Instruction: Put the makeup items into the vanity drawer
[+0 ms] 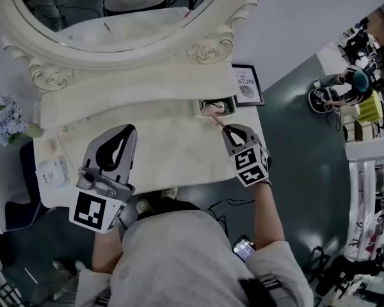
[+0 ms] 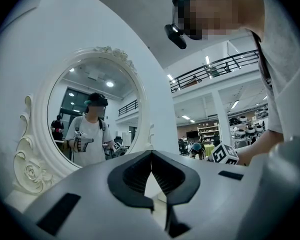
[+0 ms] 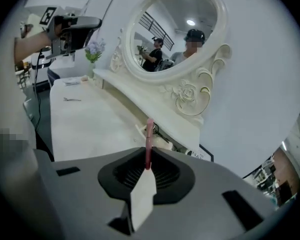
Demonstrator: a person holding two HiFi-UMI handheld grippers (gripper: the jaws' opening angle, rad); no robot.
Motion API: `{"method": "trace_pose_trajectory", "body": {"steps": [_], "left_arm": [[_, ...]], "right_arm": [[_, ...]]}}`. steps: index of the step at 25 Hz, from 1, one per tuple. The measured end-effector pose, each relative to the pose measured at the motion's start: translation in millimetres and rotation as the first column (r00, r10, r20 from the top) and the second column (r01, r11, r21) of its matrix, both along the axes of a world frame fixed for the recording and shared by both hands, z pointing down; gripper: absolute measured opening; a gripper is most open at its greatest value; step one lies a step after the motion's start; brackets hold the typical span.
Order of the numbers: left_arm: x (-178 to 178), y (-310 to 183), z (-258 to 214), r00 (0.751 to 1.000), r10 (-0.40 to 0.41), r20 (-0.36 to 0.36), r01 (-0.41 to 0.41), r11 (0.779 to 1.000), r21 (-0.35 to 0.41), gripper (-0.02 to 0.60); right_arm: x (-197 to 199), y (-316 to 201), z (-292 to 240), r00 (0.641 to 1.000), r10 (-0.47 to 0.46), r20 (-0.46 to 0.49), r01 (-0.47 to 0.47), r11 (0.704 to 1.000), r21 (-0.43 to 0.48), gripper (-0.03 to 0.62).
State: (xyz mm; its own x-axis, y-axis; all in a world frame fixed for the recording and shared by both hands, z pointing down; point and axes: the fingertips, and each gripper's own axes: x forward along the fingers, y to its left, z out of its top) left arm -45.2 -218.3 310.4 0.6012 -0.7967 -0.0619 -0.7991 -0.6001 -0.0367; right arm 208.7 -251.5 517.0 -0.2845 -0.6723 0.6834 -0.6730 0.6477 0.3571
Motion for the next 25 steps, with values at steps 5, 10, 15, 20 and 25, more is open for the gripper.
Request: {"method": "trace_pose_trajectory", "body": {"steps": [5,10,15,20,25], "left_arm": [[0.7,-4.5,0.1,1.000,-0.023,0.013,0.023,1.000,-0.002,0.015],[0.0,-7.7,-1.7,0.999,-0.047,0.026,0.047,0.999,0.002,0.015],[1.3,-9.5,-1.1,0.997,-0.065,0.039,0.065,0.998,-0.003,0.015],[2.6,-11.9,-0.9,0.996,-0.079,0.046,0.079,0.997,-0.004,0.015],[3.5,-11.3,13.0,0.993,-0.065,0.099,0.069,0.997,-0.033,0.015]], "right_arm": [[5.4,-10.5,4.4,0.985,-0.126,-0.119,0.124,0.992,-0.024,0.046],[10.0,-24.3,8.6,0.934,-0.253,-0.253,0.248,0.967,-0.051,0.046],[11.7,-35.1,12.9,0.853,-0.373,-0.365,0.367,0.926,-0.089,0.046],[10.4,-42.8,17.5,0.787,-0.469,-0.402,0.453,0.880,-0.141,0.046],[9.3,-49.9,24.7,0.719,-0.549,-0.426,0.518,0.832,-0.199,0.046]]}}
